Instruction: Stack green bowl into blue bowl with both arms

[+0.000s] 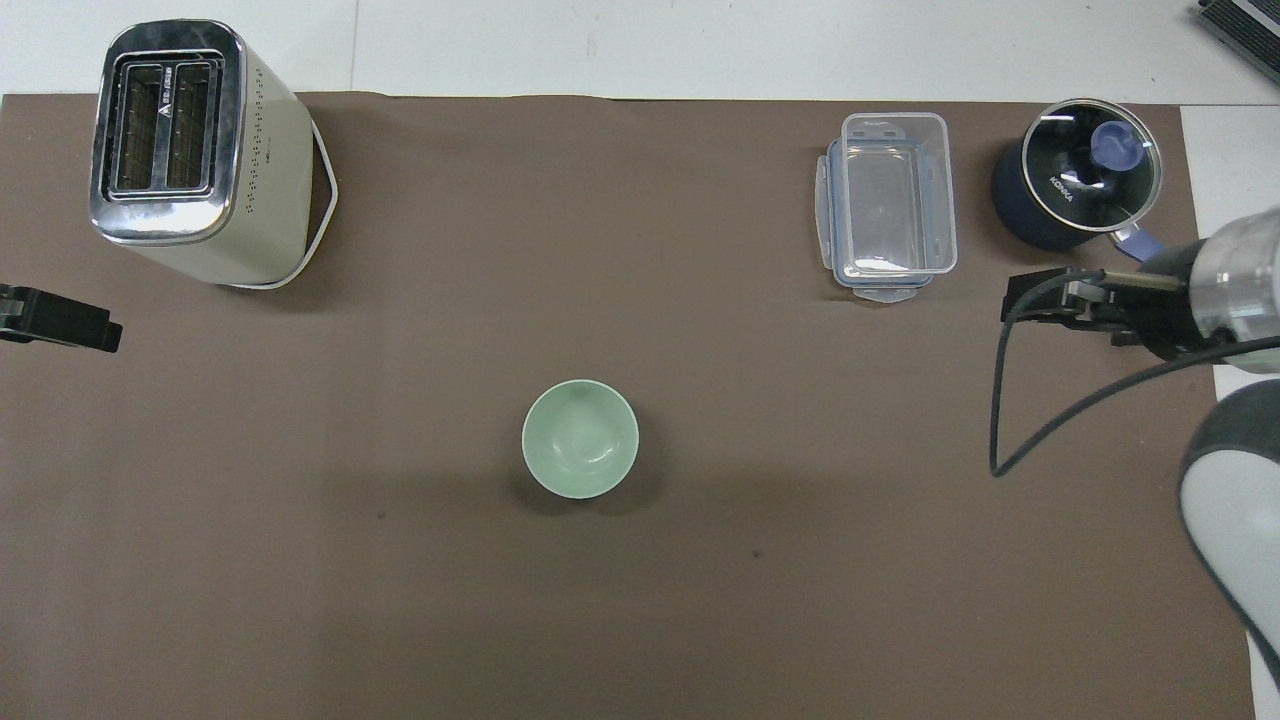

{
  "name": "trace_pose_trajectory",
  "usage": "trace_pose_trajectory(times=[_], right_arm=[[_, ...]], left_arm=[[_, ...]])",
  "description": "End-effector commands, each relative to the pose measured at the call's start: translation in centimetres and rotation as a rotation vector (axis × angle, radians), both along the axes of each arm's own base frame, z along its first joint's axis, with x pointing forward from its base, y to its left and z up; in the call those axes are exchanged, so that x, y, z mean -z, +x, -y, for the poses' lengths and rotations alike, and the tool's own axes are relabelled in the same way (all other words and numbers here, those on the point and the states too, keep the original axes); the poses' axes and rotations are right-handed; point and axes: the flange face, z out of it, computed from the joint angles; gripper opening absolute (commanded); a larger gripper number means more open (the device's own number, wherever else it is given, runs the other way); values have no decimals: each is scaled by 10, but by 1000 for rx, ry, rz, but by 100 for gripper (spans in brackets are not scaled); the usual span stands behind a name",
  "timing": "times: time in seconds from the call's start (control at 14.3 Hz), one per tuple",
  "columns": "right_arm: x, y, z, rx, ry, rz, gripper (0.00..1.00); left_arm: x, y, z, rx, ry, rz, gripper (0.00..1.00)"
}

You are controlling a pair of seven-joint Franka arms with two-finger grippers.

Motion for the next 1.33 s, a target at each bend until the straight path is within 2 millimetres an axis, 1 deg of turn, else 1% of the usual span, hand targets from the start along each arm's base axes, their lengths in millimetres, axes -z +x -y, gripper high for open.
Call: trace_pose_trajectory(times=[0.0,0.07,0.14,0.21,0.28,0.35,0.42,0.56,0.7,0.84,1.05,1.26], right_arm=[[-29,-9,12,3,-19,-37,100],[-33,-12,18,3,-21,-53,100],[-35,-14,32,0,-20,-58,100],[-36,-15,40,-7,-19,-57,100],[-39,-16,43,-5,-20,-47,100],[-48,-25,44,-7,-22,-22,100],[-45,-28,47,-2,-17,-33,100],[-40,-29,44,-10,-17,-40,100],[-40,-29,42,-41,-22,-41,100],[-40,-30,49,-99,-66,-43,100],[-40,-32,47,-114,-63,-60,100],[-36,-38,52,-106,-62,-108,100]], left_arm=[[-7,-3,-4,4,9,-6,100],[-6,-3,-4,4,9,-7,100],[-7,-3,-4,4,9,-6,100],[-6,-3,-4,4,9,-7,100],[-6,-3,-4,4,9,-7,100],[-6,-3,-4,4,9,-7,100],[-6,-3,-4,4,9,-7,100],[-7,-3,-4,4,9,-6,100],[-6,-3,-4,4,9,-9,100],[-6,-3,-4,4,9,-10,100],[-7,-4,-5,3,9,-10,100],[-6,-5,-4,4,10,-18,100]])
